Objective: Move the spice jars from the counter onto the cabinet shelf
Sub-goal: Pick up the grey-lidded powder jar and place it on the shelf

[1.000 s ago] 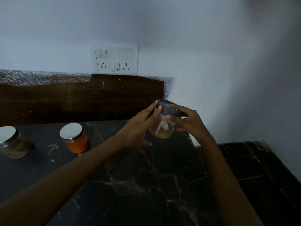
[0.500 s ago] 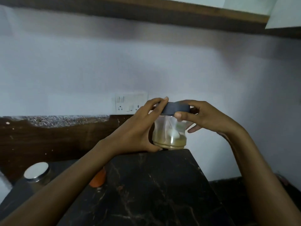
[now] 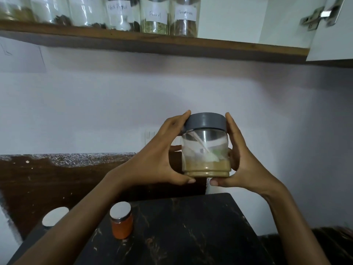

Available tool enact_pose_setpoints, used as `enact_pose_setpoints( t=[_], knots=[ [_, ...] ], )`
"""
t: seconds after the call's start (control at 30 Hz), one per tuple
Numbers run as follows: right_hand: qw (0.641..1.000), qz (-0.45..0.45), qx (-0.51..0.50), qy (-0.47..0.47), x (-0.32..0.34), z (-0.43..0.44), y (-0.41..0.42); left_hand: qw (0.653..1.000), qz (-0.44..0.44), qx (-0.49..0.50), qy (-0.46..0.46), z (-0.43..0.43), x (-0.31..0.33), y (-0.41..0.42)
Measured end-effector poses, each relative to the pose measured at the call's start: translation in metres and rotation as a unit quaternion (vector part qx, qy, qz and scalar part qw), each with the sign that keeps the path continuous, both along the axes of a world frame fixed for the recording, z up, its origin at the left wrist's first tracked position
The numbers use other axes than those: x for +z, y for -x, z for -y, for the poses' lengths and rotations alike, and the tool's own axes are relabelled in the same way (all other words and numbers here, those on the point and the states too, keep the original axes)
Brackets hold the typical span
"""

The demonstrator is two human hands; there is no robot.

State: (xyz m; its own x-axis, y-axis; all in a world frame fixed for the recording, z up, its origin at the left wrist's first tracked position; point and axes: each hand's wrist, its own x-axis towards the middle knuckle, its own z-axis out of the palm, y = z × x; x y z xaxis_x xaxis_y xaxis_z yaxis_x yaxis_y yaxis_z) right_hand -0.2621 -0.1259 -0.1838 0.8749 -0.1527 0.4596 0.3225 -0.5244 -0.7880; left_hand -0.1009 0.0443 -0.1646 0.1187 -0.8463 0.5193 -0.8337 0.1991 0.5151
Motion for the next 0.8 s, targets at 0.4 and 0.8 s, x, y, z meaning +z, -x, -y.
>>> enact_pose_setpoints(
  t=[0.4, 0.8],
  knots=[
    [0.994, -0.002, -0.060, 0.093, 0.002, -0.005, -0.004, 0.999, 0.028, 0.023, 0.022, 0.001, -0.005, 0.010],
    [0.985, -0.036, -0.075, 0.154, 0.004, -0.005, -0.003, 0.999, 0.031, 0.032, -0.022, -0.004, -0.011, 0.012]
  ],
)
